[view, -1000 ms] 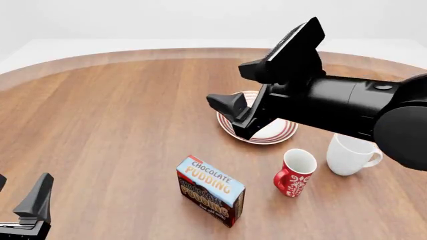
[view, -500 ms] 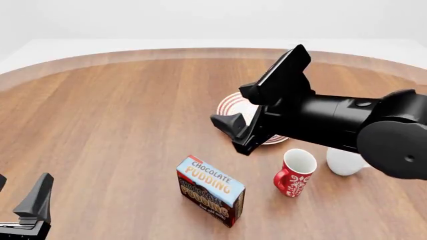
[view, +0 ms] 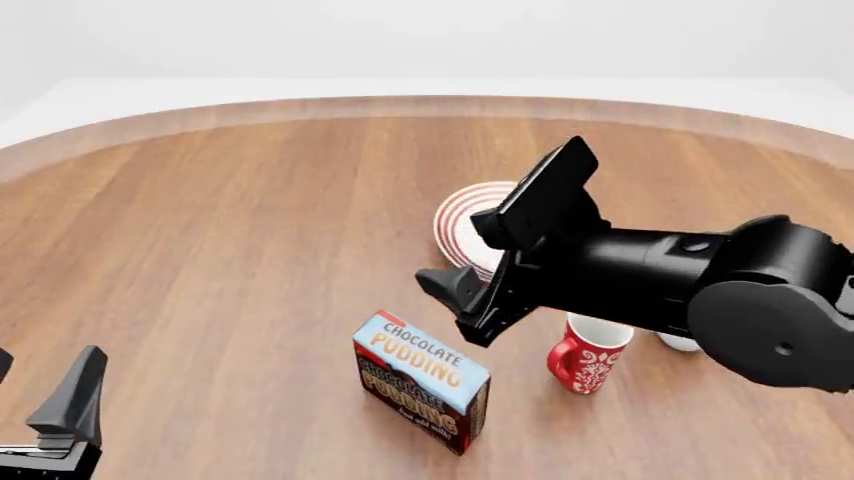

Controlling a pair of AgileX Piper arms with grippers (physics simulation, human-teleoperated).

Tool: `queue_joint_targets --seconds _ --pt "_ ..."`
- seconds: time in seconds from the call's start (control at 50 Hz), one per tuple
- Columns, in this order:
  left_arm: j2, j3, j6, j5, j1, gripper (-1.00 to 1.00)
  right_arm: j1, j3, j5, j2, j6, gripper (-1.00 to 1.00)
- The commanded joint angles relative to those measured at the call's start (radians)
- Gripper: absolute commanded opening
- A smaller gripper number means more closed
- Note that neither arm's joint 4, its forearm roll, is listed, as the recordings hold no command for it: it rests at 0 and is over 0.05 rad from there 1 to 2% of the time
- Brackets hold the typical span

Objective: Put the chocolate pudding to the right of the plate.

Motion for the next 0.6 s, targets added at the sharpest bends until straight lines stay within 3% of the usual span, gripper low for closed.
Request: queue_joint_targets --seconds 0.02,0.56,0.6 --pt "0.000 0.000 0.000 0.000 0.000 1.00 0.027 0.020 -0.001 0.014 0.030 1.00" --pt "0.000 0.000 0.000 0.000 0.000 1.00 0.096 0.028 0.028 0.065 0.088 1.00" --pt "0.000 0.000 0.000 0.000 0.000 1.00 0.118 0.019 0.027 0.079 0.115 1.00"
